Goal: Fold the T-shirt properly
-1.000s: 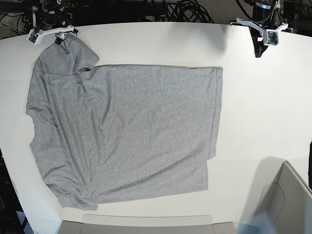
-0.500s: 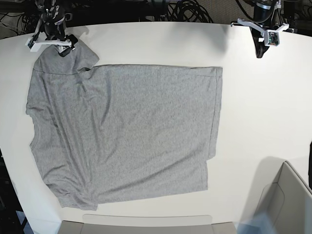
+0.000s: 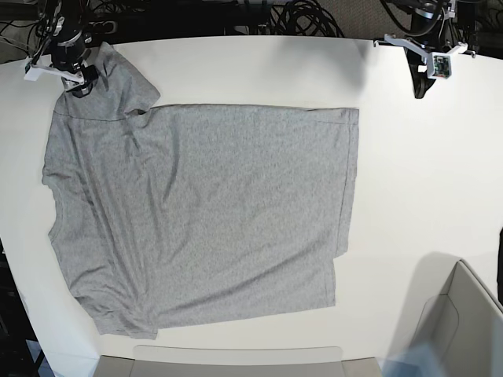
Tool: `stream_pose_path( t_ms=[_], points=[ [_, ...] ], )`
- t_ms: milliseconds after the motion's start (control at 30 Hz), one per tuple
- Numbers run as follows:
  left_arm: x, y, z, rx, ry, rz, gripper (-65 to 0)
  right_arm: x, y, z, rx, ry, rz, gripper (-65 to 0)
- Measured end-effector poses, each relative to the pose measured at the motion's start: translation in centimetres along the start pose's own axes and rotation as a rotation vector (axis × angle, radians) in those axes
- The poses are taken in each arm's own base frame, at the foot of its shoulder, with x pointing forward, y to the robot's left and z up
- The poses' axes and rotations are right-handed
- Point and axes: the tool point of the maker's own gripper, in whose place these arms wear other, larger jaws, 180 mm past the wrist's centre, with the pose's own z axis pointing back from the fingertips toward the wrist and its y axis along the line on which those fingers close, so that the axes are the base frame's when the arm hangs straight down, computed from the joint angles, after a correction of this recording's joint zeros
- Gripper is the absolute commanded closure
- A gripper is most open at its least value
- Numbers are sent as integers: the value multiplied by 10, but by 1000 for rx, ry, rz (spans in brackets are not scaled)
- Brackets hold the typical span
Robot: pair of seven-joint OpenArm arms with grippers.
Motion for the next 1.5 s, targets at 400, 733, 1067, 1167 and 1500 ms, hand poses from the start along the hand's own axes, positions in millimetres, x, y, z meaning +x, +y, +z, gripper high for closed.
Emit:
stream_pose_path(
  t_ms=[400,733,1067,1167,1500],
  points=[
    [18,-7,-16,-37,-41,371,-152,-17,16,-4,93,77,5,-401],
    [44,-62,-52,-317,155,756,-230,-24,13,0,100,99,1,-401],
    [36,-74,-70,-536,433,1037,-284,-26,8,4,95,115,20,-401],
    [20,-73,-88,-490,461,1110,-282,-25,6,4,92,121,30,-401],
    [-29,-83,-90,-315,553,966,-283,-26,7,5,92,133,35,-401]
  ],
)
